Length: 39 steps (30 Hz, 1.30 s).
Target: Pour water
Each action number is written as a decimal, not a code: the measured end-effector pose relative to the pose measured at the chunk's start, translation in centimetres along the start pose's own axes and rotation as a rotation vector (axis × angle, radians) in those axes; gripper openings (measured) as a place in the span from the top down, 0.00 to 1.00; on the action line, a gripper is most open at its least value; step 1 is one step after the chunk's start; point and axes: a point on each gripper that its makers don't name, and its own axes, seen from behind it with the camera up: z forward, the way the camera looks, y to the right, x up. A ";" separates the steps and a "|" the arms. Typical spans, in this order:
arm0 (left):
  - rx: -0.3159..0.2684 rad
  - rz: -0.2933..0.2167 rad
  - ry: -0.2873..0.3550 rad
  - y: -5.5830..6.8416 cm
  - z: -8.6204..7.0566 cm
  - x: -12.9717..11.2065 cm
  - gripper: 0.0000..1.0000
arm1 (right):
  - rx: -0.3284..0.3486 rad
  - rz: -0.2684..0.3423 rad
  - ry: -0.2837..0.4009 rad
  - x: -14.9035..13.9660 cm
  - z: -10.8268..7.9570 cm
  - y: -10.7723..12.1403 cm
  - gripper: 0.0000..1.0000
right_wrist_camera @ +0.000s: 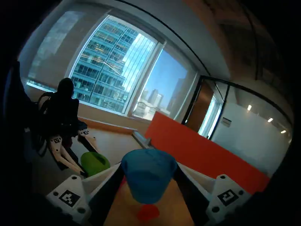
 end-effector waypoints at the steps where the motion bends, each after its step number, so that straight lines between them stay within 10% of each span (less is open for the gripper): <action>1: -0.001 0.000 -0.001 0.1 0.0 0.0 0.12 | 0.000 -0.013 0.001 0.1 0.1 0.0 0.09; 39: -0.032 0.025 0.003 1.4 -0.1 0.0 0.13 | -0.002 -0.389 0.040 3.7 3.8 -0.1 0.09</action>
